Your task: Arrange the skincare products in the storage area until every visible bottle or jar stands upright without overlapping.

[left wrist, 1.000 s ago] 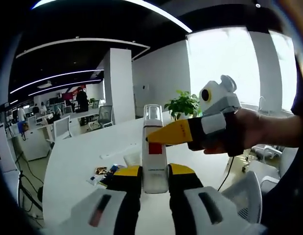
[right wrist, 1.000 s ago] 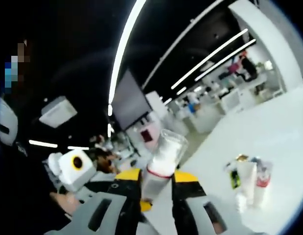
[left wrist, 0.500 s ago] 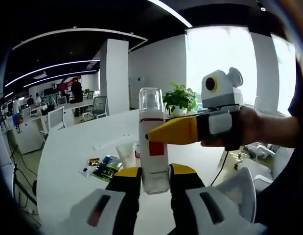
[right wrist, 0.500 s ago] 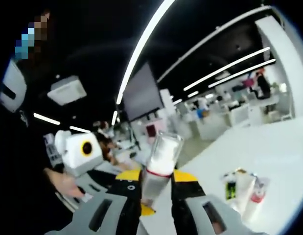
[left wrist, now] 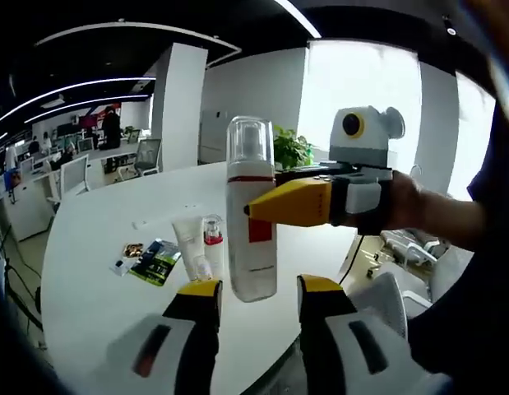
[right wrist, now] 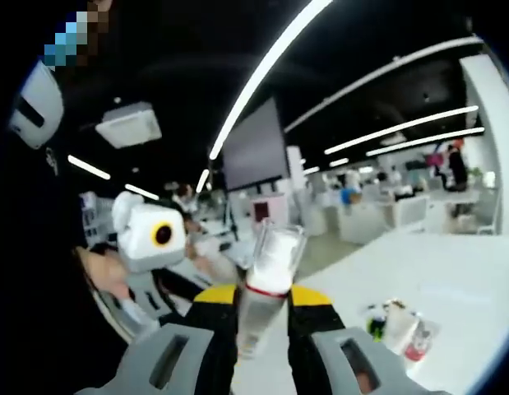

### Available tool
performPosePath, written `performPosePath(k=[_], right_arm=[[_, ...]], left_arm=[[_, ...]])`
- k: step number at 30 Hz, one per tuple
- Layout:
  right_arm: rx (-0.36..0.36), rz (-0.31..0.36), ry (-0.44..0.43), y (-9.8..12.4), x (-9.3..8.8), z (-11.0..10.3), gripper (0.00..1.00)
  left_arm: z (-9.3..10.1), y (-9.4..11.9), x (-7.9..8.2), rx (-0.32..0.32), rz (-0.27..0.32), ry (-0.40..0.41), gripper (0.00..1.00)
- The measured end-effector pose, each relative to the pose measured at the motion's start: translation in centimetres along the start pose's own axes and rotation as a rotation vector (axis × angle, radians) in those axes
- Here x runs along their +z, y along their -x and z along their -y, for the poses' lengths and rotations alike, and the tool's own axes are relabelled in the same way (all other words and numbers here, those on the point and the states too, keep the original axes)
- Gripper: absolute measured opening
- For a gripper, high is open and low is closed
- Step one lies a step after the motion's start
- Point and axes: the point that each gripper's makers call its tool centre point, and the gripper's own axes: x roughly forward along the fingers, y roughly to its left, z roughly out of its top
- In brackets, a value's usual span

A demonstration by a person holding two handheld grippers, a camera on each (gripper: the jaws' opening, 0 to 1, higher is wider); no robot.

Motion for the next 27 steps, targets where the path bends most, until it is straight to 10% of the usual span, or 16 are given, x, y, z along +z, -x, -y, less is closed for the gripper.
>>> performPosePath(k=[8,19,27], right_arm=[[-0.021,-0.036,0.04,1.3,-0.2,1.9,0.15],[-0.056,-0.058,0.011,2.2,-1.8,3.4,0.15],[-0.037,-0.019,0.051,1.9,-0.5,2.7,0.15]], left_arm=[[-1.3,0.1,-2.7,-0.011,-0.13,-0.01,0.77],[-2.6,2.4,-4.6,-0.036,-0.173,-0.006,0.93],[-5.9,4.6,-4.9,0.061,-0.169,0.028,0.99]])
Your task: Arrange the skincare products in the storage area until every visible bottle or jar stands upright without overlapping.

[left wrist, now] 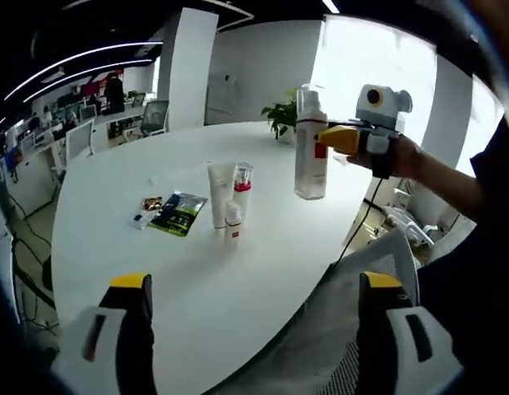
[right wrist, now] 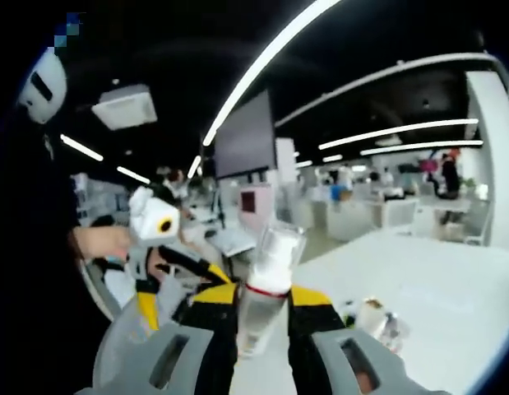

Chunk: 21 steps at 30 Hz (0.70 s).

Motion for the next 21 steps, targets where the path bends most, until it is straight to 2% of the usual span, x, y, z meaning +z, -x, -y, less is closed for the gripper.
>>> performPosePath(k=[2,5,21], right_arm=[[0.018,-0.002,0.014,0.1,-0.1,-0.3,0.15],[0.024,-0.021,0.023,0.2,-0.8,-0.2,0.15],[-0.009,-0.046,0.024,1.1,-4.0,2.3,0.15]], left_arm=[[-0.6,0.4,0.3,0.023,0.021,0.015,0.99],[-0.3,0.8,0.2,0.019,0.034,0.038,0.99],[-0.4,0.9,-2.3,0.026,-0.011,0.087,0.99]])
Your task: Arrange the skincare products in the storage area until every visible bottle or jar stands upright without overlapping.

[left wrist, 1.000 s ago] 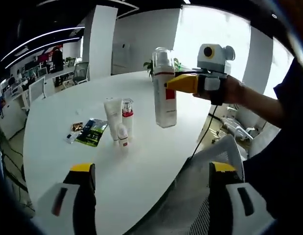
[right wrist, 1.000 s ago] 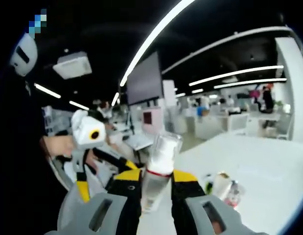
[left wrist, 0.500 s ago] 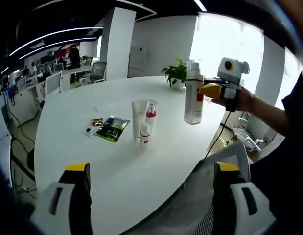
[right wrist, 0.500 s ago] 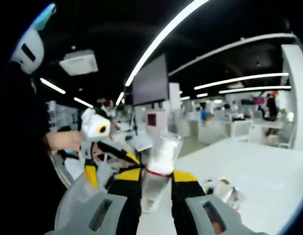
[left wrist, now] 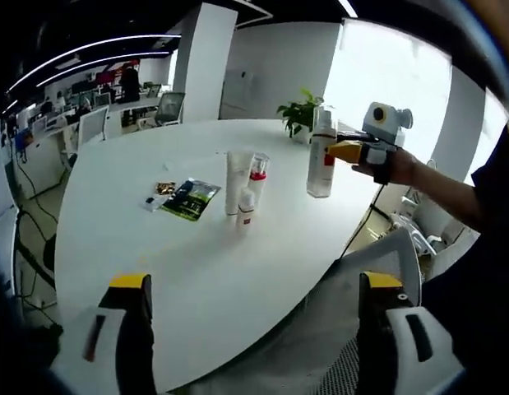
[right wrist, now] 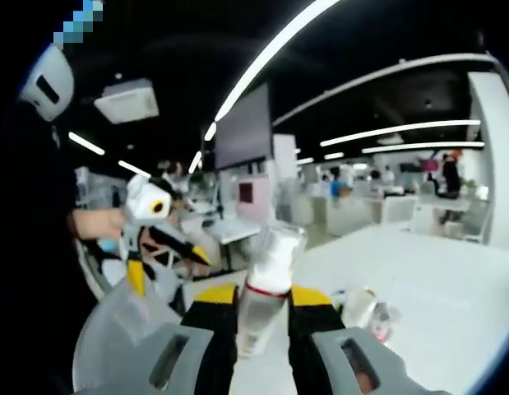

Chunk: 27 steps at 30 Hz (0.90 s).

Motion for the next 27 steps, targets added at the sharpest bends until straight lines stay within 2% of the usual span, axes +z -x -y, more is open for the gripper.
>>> performPosePath(k=[3,9,18,27], right_arm=[[-0.011,-0.007,0.04,-0.1,-0.3,0.3,0.15],[-0.008,-0.018,0.053,-0.2,-1.1,1.0,0.15],[-0.001,-0.057,0.076,-0.6,-3.1,2.5,0.15],[0.019,-0.068,0.101,-1.3,-4.8,4.6,0.15]], left_arm=[[0.1,0.0,-0.2,-0.001,-0.007,0.001,0.99],[0.2,0.0,-1.0,0.0,-0.017,0.009,0.98],[0.4,-0.5,-2.9,0.003,-0.057,0.029,0.96],[0.1,-1.5,-3.7,0.018,-0.063,0.054,0.96]])
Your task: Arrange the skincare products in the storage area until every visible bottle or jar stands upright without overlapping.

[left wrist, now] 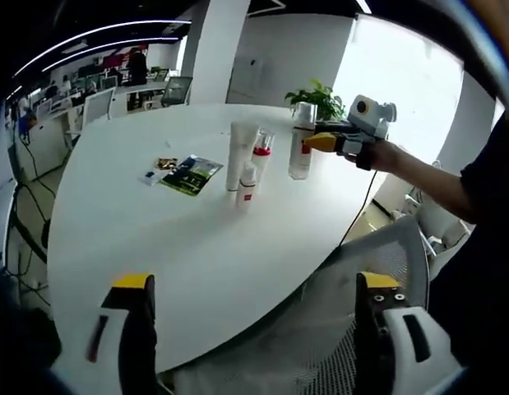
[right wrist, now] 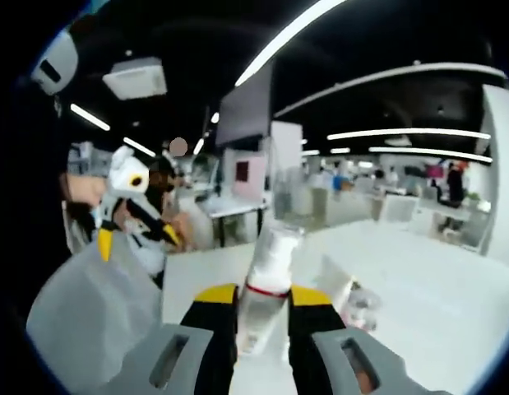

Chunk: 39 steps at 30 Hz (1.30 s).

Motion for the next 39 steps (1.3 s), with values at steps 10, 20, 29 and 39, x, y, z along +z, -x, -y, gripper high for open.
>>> performPosePath(k=[10,20,29,39], right_arm=[[0.018,-0.003,0.02,-1.0,-3.1,1.2,0.15],[0.005,-0.012,0.091,-1.7,-6.2,2.6,0.16],[-0.019,-0.005,0.168,-2.4,-8.6,2.9,0.15],[0.008,0.039,0.193,-3.5,-11.0,4.0,0.15]], left_arm=[[-0.5,-1.7,-0.4,0.014,-0.007,0.02,0.95],[-1.8,-3.5,-0.7,0.05,0.008,0.026,0.92],[-3.2,-4.3,-1.5,0.081,0.014,0.041,0.91],[-5.1,-6.2,-0.6,0.108,0.05,0.022,0.89]])
